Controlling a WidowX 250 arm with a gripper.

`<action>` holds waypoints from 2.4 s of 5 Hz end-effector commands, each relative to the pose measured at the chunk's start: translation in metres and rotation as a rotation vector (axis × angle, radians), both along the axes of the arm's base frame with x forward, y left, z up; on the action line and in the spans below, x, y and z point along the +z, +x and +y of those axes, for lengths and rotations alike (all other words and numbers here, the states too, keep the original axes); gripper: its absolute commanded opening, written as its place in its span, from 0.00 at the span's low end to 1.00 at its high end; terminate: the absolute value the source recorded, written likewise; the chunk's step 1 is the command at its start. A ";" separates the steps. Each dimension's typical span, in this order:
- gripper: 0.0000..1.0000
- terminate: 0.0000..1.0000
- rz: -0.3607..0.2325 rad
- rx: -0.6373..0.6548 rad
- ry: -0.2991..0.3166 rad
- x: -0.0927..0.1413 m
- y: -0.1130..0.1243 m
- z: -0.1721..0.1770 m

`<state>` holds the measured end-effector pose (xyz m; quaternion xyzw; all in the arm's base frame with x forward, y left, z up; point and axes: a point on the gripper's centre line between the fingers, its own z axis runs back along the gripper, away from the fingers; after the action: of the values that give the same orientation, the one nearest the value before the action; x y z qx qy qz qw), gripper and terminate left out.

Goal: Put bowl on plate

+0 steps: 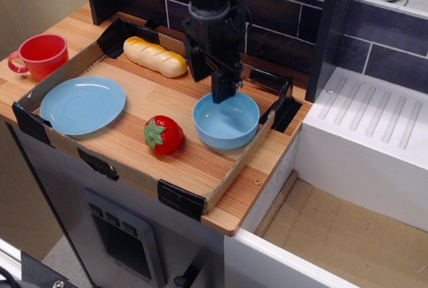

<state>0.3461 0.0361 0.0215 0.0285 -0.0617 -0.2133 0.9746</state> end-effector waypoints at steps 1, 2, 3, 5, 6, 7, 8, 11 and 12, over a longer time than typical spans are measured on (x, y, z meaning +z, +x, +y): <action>0.00 0.00 -0.032 0.027 -0.013 0.004 0.001 -0.005; 0.00 0.00 -0.049 0.081 -0.062 0.020 -0.001 -0.004; 0.00 0.00 -0.083 0.166 -0.091 0.045 0.001 0.005; 0.00 0.00 -0.141 0.378 -0.078 0.083 -0.008 0.069; 0.00 0.00 -0.133 0.462 -0.117 0.092 -0.029 0.102; 0.00 0.00 -0.128 0.515 -0.122 0.094 -0.048 0.118; 0.00 0.00 -0.140 0.537 -0.107 0.085 -0.055 0.135; 0.00 0.00 -0.080 0.505 -0.005 0.019 -0.084 0.159; 0.00 0.00 -0.095 0.504 0.011 0.012 -0.087 0.159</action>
<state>0.2615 0.1974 0.0246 0.0485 -0.0831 0.0366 0.9947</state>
